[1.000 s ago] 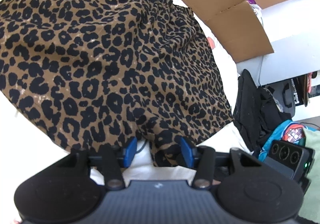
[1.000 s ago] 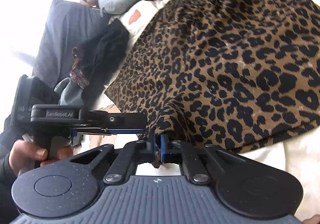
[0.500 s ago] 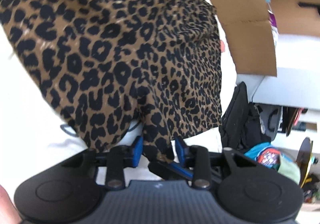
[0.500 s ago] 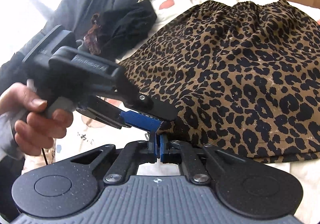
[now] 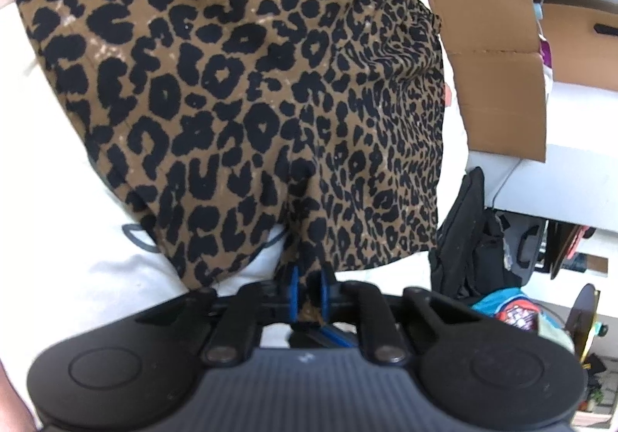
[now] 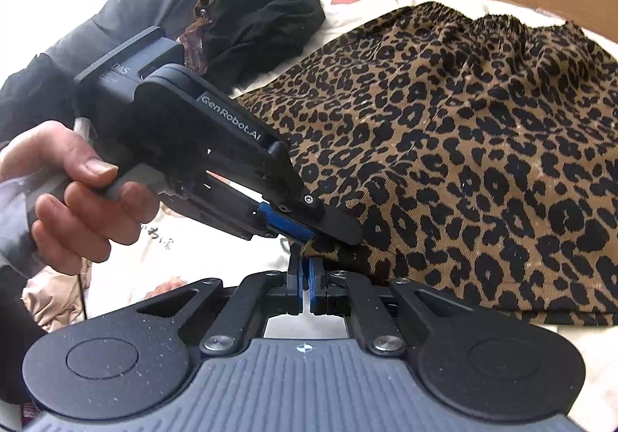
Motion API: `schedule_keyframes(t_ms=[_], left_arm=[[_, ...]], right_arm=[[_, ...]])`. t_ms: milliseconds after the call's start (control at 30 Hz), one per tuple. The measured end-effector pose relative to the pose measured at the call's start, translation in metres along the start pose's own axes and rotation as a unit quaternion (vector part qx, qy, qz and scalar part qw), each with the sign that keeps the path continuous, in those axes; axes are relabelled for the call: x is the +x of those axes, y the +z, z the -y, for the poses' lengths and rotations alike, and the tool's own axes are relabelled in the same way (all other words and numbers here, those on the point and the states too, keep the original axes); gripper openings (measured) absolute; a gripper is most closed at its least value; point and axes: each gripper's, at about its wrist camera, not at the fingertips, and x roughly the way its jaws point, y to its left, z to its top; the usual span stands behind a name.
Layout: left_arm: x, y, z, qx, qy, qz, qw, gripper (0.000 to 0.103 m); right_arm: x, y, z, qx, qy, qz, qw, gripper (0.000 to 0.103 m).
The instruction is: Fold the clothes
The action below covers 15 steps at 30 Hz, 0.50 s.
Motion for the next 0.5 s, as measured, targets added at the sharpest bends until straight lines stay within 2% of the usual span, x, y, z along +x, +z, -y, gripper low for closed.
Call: schedule_keyframes(t_ms=[267,500], left_arm=[[-0.006,0.003,-0.001,0.034,0.036,0.021,0.9985,0.01],[-0.002,0.0,0.003,0.073,0.063,0.02,0.9951,0.01]], right_arm=[[-0.029,-0.006,0.034,0.067,-0.038,0.016,0.997,0.004],[-0.064,-0.006,0.088,0.139,-0.128,0.063,0.98,0.004]])
